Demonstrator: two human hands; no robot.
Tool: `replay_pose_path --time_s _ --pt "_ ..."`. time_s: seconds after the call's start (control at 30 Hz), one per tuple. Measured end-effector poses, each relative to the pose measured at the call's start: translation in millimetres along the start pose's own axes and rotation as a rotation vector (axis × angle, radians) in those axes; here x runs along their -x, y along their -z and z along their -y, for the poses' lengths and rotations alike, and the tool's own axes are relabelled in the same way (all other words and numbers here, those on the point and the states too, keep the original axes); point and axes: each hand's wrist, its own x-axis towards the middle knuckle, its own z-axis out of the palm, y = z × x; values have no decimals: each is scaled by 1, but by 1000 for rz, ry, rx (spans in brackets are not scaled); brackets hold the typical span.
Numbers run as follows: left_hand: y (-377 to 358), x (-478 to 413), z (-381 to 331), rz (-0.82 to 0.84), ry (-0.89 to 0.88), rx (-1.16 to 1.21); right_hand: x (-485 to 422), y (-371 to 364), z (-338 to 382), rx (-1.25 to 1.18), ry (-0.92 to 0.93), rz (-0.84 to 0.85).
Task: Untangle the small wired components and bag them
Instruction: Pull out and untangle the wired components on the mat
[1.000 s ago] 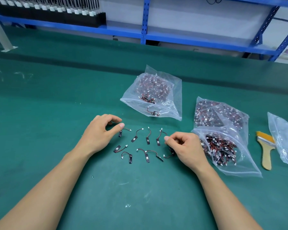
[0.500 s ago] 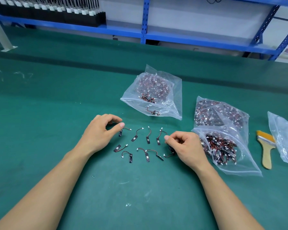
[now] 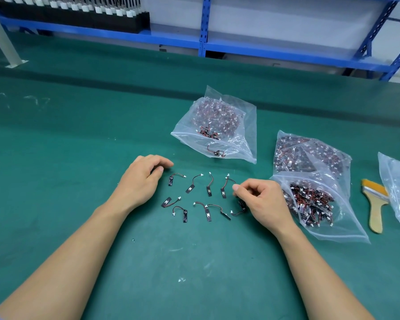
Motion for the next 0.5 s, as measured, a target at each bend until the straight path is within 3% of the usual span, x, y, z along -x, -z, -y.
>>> replay_pose_path --time_s 0.5 --pt "-2 0 7 -5 -43 -64 -3 2 1 -39 -23 -53"
